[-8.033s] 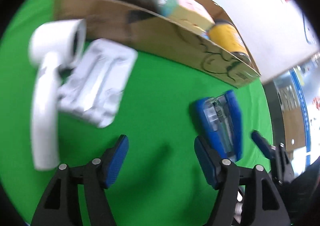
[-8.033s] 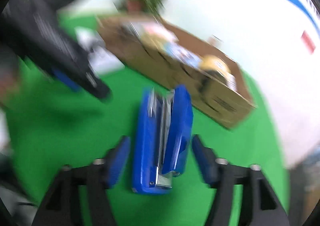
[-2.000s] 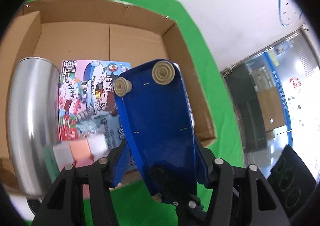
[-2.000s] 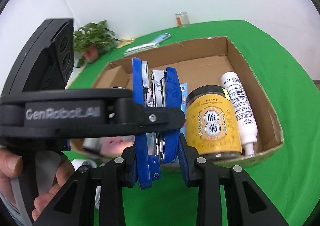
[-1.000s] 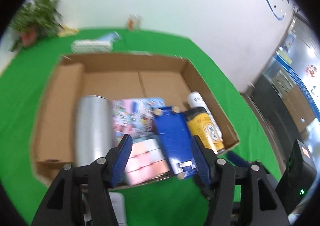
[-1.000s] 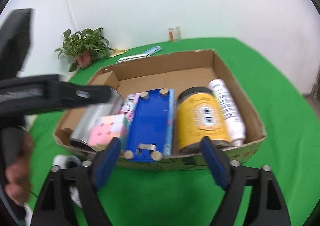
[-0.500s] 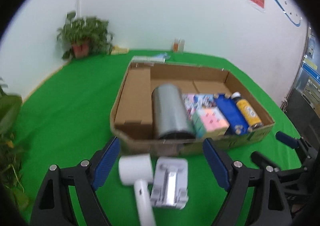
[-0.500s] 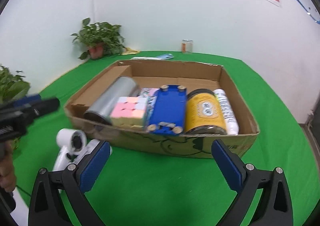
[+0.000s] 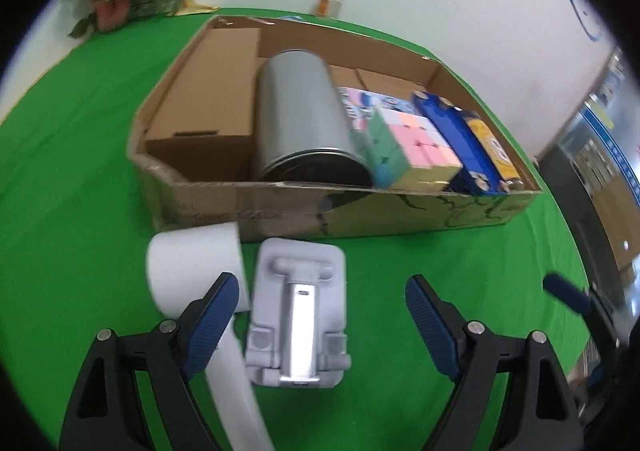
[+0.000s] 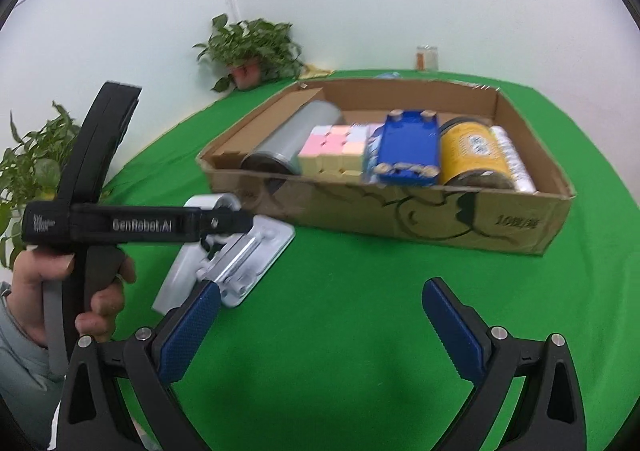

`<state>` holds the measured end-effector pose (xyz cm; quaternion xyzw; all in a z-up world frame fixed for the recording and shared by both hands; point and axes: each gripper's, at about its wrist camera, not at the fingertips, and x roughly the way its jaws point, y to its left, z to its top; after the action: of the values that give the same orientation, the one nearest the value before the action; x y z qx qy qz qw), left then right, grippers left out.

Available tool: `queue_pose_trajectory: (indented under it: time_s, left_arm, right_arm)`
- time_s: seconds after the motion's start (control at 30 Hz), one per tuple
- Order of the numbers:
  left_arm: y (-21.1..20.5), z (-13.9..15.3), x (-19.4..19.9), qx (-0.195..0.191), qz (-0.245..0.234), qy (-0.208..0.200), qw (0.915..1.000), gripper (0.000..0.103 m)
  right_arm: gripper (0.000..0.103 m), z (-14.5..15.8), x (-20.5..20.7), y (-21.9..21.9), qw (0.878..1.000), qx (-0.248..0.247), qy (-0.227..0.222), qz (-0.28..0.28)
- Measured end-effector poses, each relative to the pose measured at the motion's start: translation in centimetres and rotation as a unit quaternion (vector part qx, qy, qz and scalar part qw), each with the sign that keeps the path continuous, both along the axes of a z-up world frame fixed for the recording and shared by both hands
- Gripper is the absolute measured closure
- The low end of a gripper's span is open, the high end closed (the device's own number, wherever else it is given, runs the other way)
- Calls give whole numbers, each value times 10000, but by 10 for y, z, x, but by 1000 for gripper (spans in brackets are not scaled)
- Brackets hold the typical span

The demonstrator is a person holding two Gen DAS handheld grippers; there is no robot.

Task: Organize rigid objects
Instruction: 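Open both grippers and withdraw them from the box, then grasp the white hair dryer handle with the left gripper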

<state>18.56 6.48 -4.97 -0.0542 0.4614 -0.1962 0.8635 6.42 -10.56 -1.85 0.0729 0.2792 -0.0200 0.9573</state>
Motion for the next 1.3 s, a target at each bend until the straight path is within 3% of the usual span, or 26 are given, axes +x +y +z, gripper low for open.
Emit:
queue_pose_trajectory:
  time_s: [0.03, 0.17, 0.2, 0.3, 0.37, 0.47, 0.57, 0.63, 0.67, 0.7, 0.73, 0.77, 0.9, 1.03, 1.2, 1.3]
  left_arm:
    - [-3, -1, 1, -96, -112, 80, 9999, 18]
    - [-11, -19, 3, -398, -291, 670, 9965, 20]
    - [-11, -22, 1, -396, -250, 632, 9969, 20]
    - [-12, -22, -4, -437, -210, 614, 9969, 20]
    - [-10, -21, -6, -589, -225, 661, 9958, 20]
    - [-8, -20, -7, -769, -252, 727, 9941, 20]
    - [-4, -20, -12, -810, -118, 684, 9943, 20]
    - [6, -14, -19, -851, 9, 499, 9951, 20]
    - [10, -9, -22, -834, 61, 354, 9959, 20]
    - [13, -4, -26, -798, 108, 180, 9966, 19]
    - [19, 2, -31, -702, 166, -32, 9974, 19]
    - [22, 6, -33, -611, 193, -152, 9978, 19]
    - [42, 13, -40, -90, 347, -257, 9990, 18]
    - [76, -11, -32, 101, 771, 372, 9963, 18]
    - [92, -43, -35, -457, 842, 997, 9904, 21]
    - [85, -48, -36, -842, 590, 1169, 9878, 44]
  right_arm:
    - [7, 3, 1, -6, 10000, -8, -62, -67]
    - [55, 16, 17, -26, 9992, -3, -152, -361]
    - [68, 20, 25, -32, 9990, 21, -195, -394]
    - [90, 25, 48, -41, 9987, -27, -219, -464]
    - [98, 20, 66, -45, 9989, -18, -73, -456]
    - [97, 19, 78, -46, 9986, -100, -80, -512]
    - [96, 21, 77, -46, 9987, -2, -183, -476]
    - [86, 20, 64, -38, 9989, -11, -290, -367]
    - [60, 17, 56, -31, 9990, -130, -295, -298]
    - [22, 13, 47, -22, 9989, -204, -319, -273]
    - [7, 8, 40, -16, 9988, -214, -369, -246]
    - [1, 4, 32, -11, 9988, -176, -422, -197]
    - [1, -25, 30, 15, 9992, -21, 67, 404]
    - [1, -44, 47, 25, 9940, 678, 580, 634]
    - [1, -52, 65, 52, 9868, 785, 978, 1030]
    - [1, -53, 60, 71, 9842, 616, 960, 1356]
